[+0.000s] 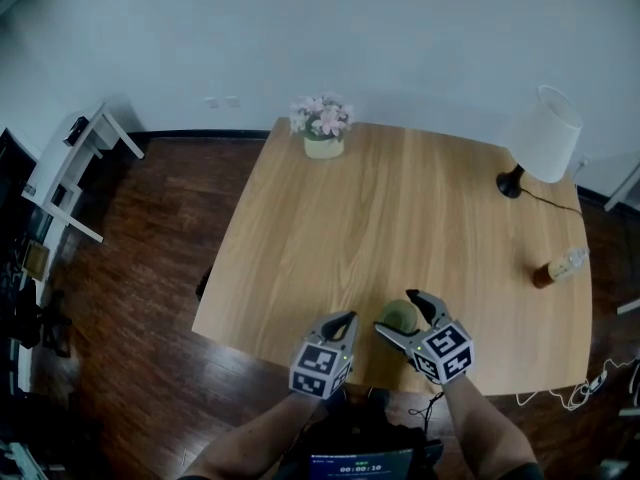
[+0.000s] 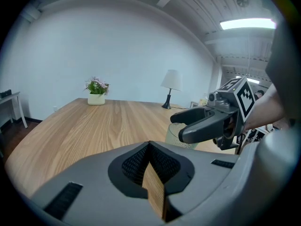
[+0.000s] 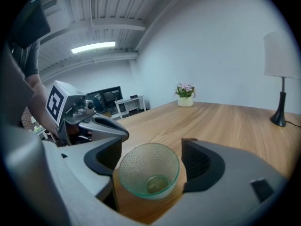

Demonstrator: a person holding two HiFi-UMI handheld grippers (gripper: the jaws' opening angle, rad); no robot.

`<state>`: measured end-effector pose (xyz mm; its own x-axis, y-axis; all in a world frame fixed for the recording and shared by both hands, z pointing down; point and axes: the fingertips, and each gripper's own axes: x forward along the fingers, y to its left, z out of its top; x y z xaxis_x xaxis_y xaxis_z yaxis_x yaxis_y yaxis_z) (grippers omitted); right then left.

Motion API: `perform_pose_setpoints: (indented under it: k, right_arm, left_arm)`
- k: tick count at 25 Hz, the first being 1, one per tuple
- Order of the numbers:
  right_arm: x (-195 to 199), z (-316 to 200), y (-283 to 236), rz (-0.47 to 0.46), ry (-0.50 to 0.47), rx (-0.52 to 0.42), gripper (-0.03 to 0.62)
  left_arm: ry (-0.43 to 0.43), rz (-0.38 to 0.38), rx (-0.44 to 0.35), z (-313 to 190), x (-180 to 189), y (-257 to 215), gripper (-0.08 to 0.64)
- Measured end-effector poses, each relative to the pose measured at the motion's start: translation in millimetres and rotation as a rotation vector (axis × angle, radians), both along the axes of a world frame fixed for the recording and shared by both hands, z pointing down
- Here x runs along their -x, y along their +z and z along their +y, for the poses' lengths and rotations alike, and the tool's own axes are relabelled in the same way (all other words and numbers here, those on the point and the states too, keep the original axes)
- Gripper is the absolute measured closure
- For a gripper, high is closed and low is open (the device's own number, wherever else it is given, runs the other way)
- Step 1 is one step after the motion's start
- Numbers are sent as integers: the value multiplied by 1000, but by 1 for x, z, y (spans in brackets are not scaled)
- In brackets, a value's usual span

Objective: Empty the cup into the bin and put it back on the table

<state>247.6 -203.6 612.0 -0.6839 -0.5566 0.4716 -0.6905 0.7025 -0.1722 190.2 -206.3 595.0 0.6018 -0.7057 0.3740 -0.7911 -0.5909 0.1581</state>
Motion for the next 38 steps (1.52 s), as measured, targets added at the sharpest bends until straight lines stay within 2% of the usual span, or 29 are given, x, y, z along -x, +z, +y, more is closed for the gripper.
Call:
perform_pose_setpoints:
  k: [2,3,13,25,27,28,38]
  right_arm:
    - [3,6,8,23,-30,17,178]
    - [4,8,12,28,-39,27,133]
    - [3,17,45,120,-81,51,132]
    - [4,8,53,146,-46,-1,132]
    - [5,8,55,148,-46,-4,145]
    - [5,7,55,149,-44,-7,172]
    - [9,8,48,132,-42,-27,187]
  left_arm:
    - [-1,-1,1,2,1,1,568]
    - [-2,-1,0,3,1,1,568]
    - [-6,-7,22,11,1,9,568]
    - [-26,-4,50,15,8,22,568]
    - [-23,-1,54,18,7,23,568]
    - [-21,0,56,19,7,23,568]
    - [-21,6,39,20,14,14,568]
